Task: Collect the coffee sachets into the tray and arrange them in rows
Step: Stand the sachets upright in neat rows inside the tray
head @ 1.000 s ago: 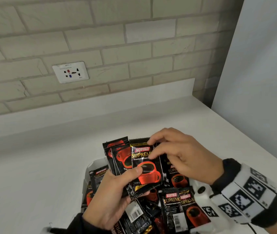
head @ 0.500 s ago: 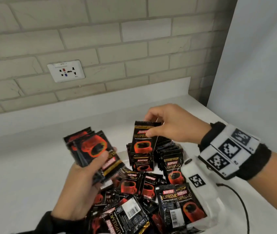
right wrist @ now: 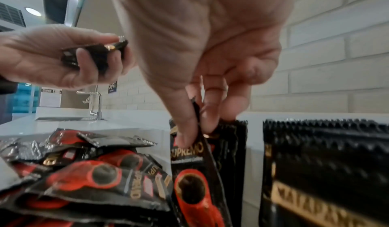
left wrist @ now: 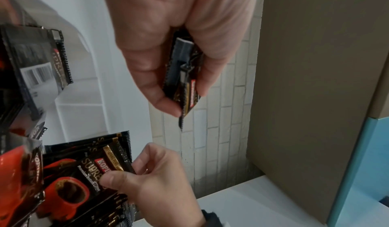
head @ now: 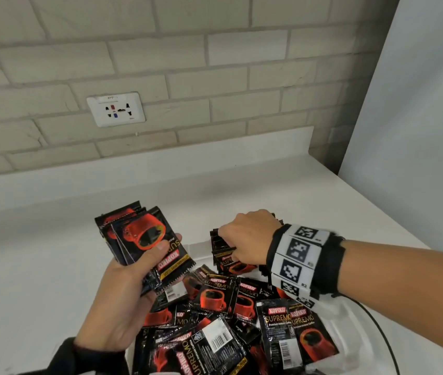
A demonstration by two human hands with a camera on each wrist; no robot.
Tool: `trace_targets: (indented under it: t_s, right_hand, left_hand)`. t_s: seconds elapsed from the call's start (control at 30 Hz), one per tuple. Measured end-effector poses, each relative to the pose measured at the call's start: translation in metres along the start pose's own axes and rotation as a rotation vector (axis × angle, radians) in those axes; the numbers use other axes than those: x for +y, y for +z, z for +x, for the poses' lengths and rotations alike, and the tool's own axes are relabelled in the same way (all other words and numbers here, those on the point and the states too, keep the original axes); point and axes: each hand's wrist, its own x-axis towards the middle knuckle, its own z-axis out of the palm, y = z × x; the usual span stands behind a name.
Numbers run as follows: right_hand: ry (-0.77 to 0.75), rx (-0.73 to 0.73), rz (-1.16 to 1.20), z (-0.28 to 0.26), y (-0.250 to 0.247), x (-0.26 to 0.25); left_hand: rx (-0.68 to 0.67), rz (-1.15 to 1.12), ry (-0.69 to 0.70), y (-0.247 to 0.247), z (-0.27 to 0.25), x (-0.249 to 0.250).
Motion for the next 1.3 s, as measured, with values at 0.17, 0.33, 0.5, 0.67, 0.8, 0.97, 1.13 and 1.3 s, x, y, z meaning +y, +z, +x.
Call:
trace_targets:
  t_s: [0.17, 0.33, 0.5, 0.67, 0.8, 0.97, 1.13, 1.3]
  right_hand:
    - [0.055, -0.056, -0.082, 0.005, 0.002, 0.002]
    - [0.031, -0.078, -0.166, 0.006, 0.003, 0.006]
    - [0.044, -0.038, -0.078, 0.0, -0.004, 0.012]
    - [0.029, -0.035, -0.045, -0.005, -0.009, 0.013]
    - [0.053, 0.0, 0.038, -0.008, -0.008, 0.017]
    - [0.135, 0.142, 0.4, -0.027, -0.03, 0.025]
    - [0.09, 0.015, 0.937, -0.049, -0.03, 0.011]
    - [0.143, -0.027, 1.198, -0.054, -0.011, 0.003]
  left_hand:
    - [-0.07, 0.044, -0.032, 0.005, -0.001, 0.001]
    - [-0.12, 0.07, -0.107, 0.011, -0.001, -0.004]
    - [-0.138, 0.044, -0.14, 0.015, -0.002, -0.007]
    - [-0.153, 0.037, -0.163, 0.02, -0.004, -0.009]
    - [-0.159, 0.023, -0.192, 0.019, -0.005, -0.009]
    - [-0.127, 0.016, -0.204, 0.018, -0.003, -0.013]
    - [-0.132, 0.121, -0.131, 0.034, -0.003, -0.017]
    - [-0.216, 0.123, -0.104, 0.051, -0.01, -0.015]
